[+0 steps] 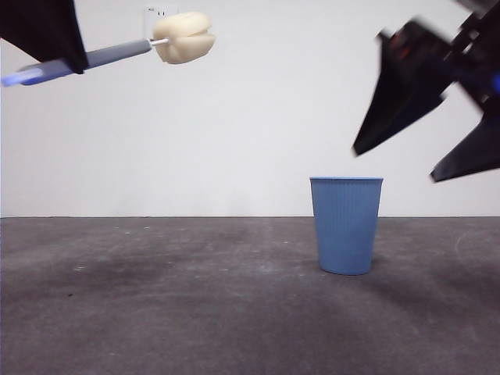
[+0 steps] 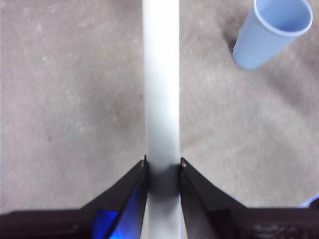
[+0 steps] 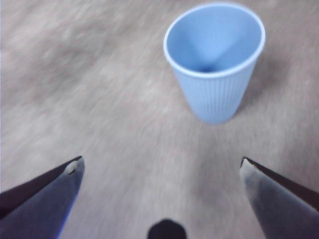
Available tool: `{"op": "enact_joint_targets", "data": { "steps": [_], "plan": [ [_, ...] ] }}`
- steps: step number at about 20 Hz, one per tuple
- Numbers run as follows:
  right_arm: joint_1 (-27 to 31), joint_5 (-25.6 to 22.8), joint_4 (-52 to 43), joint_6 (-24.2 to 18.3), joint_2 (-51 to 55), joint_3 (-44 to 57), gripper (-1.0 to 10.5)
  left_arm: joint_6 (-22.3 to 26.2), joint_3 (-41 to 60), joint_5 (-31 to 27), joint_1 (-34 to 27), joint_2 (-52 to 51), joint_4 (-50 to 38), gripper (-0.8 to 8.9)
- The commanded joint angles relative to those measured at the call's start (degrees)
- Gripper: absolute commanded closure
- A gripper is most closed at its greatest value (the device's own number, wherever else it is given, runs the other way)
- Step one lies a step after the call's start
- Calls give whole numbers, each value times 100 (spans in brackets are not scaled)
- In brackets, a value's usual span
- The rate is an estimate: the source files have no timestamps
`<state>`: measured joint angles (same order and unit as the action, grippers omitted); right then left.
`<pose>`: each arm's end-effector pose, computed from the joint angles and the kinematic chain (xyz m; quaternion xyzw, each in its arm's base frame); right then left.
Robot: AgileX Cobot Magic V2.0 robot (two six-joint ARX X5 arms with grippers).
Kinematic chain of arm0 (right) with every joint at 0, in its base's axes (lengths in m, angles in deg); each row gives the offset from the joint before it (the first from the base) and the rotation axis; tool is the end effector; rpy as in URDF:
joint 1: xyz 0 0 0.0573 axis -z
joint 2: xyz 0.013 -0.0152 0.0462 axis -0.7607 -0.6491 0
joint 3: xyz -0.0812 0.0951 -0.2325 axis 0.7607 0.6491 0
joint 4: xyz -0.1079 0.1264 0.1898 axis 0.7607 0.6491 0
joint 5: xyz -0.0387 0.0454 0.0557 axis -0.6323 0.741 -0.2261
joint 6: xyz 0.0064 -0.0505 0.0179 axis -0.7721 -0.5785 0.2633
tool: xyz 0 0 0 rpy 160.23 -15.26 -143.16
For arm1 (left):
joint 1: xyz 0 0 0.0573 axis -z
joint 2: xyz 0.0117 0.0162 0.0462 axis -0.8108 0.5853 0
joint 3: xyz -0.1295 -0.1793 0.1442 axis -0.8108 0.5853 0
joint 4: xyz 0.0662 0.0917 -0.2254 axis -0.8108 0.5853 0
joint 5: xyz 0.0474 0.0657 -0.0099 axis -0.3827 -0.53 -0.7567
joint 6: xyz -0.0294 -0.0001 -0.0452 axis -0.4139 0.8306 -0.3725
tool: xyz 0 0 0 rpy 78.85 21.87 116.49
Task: Pick up the cup brush,pick up the cup,insert the brush into the cup,clean the cup,put the cup brush back,put the cup back to the fixed position on the table
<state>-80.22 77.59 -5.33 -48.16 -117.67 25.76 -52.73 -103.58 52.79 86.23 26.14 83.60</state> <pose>0.1693 0.1024 0.2133 -0.0034 0.3122 0.2561 0.9148 0.1664 -0.1026 0.3211 0.0464 0.3983 -0.2027 0.8934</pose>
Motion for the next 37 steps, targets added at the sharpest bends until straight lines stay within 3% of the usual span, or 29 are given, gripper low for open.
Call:
{"op": "enact_joint_targets", "data": {
  "steps": [1, 3, 12, 21, 32, 37],
  "plan": [
    [-160, -310, -758, 186, -363, 297, 379, 138, 0, -17, 11, -66, 114, 822],
    [-168, -544, -1491, 225, -791, 452, 379, 157, 0, -15, 11, -96, 216, 822],
    [144, -529, -4096, 83, -2920, 483, 379, 179, 0, -13, 13, -96, 461, 822],
    [472, -317, -5584, -348, -3803, 483, 379, 146, 0, -17, 17, -94, 588, 822],
    [590, -164, -7031, -348, -4747, 407, 387, 131, 0, -20, 22, -94, 581, 822],
    [595, -173, -7079, -391, -4767, 308, 645, 133, 0, -20, 22, -94, 544, 822]
  ]
}}
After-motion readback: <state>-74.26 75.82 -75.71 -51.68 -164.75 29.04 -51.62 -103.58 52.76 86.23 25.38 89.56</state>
